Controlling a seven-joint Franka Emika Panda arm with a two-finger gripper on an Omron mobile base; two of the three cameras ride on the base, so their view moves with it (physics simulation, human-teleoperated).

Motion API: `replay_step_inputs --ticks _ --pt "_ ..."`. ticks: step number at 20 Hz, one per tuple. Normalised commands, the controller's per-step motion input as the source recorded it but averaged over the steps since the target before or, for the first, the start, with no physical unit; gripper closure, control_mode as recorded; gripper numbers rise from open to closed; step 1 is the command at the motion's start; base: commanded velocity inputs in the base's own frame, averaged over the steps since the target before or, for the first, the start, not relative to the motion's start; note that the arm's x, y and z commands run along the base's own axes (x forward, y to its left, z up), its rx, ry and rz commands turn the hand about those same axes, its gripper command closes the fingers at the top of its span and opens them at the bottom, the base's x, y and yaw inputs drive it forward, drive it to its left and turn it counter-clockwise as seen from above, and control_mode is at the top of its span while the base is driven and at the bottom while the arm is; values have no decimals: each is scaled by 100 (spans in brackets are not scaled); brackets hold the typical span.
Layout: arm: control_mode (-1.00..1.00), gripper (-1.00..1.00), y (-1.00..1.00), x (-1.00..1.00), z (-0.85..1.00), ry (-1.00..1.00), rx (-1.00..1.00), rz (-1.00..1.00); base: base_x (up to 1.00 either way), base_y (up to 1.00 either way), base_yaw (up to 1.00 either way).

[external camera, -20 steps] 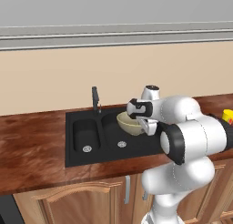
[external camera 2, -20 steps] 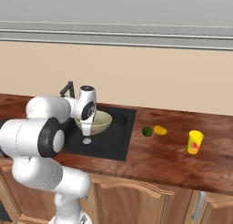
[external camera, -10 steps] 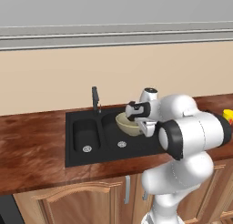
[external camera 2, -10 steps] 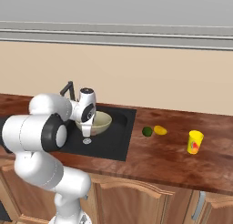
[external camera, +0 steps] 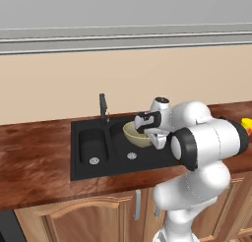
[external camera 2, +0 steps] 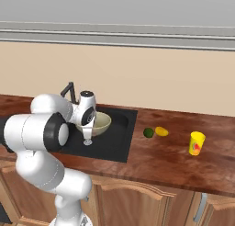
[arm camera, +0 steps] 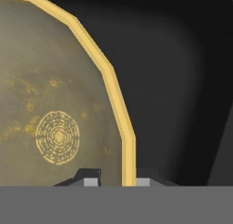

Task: Remove the lime and mango from the sink. Then move the bowl and cup from the counter to the sink for washing.

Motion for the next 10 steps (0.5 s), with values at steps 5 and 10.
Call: replay_step_inputs --ticks 5,10 --pt "-100 100 4 8 -8 -5 0 7 0 0 0" --pt "-100 100 2 11 -10 -1 0 4 0 0 0"
